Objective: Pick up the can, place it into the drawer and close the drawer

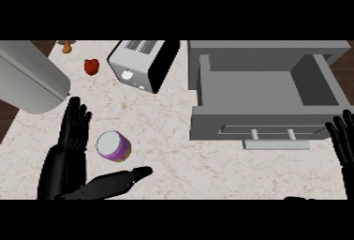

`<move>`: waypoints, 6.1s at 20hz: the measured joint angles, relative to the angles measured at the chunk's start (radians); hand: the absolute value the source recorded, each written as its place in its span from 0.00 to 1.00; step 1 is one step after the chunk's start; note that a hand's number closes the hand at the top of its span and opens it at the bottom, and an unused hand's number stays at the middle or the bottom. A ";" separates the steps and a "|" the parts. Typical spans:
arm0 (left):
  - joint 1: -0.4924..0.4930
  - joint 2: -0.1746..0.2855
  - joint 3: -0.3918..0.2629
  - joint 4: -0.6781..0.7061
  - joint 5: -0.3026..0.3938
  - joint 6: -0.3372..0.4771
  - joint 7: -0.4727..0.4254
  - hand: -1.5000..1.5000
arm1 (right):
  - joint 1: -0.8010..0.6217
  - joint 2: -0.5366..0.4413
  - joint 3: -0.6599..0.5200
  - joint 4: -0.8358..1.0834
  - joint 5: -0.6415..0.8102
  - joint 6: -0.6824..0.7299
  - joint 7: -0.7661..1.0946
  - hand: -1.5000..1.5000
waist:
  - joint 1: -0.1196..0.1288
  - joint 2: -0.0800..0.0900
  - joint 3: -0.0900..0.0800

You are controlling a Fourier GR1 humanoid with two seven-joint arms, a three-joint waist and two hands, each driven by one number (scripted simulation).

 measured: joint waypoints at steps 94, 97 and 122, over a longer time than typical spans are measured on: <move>-0.291 -0.003 0.348 1.146 0.434 -0.163 -0.894 1.00 | 0.031 0.074 -0.126 -0.058 -0.030 0.130 -0.006 0.00 | -0.002 0.000 0.000; -0.311 -0.006 0.318 1.145 0.468 -0.155 -0.881 1.00 | 0.040 0.068 -0.142 -0.059 -0.043 0.147 -0.010 0.00 | -0.002 0.000 0.000; -0.406 0.104 0.248 0.747 0.454 -0.253 -0.542 1.00 | 0.057 0.068 -0.140 -0.107 -0.067 0.119 0.005 0.00 | -0.001 -0.001 0.000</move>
